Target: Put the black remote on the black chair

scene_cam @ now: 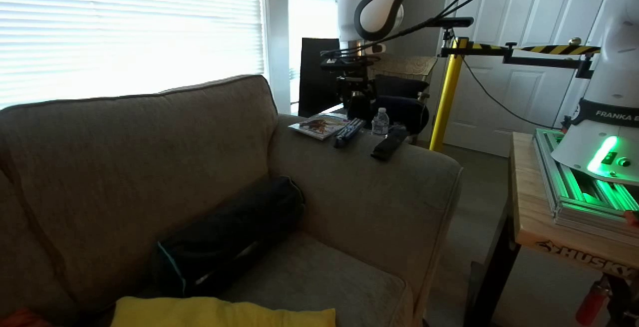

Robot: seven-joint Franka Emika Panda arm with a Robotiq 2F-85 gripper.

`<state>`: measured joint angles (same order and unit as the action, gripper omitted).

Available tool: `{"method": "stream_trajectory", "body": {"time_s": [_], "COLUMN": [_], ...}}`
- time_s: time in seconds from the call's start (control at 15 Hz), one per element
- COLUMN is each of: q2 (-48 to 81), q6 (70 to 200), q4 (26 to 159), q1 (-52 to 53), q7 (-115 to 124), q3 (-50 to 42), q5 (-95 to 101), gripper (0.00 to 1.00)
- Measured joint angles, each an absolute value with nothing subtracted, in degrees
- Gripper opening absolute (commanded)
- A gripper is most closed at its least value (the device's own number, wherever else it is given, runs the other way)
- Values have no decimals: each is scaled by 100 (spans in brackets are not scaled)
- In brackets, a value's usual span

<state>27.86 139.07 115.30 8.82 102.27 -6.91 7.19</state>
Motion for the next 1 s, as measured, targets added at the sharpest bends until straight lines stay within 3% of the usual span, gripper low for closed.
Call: {"method": "stream_trajectory", "body": {"time_s": [0.33, 1.0], "q2": [3163, 3652], "q6": [14687, 14734], "q4": [11531, 11484], "q1": [1263, 1681], "q7": [10716, 10757], "q3": [-879, -1250], "q5": [806, 1317], "gripper": [100, 97]}}
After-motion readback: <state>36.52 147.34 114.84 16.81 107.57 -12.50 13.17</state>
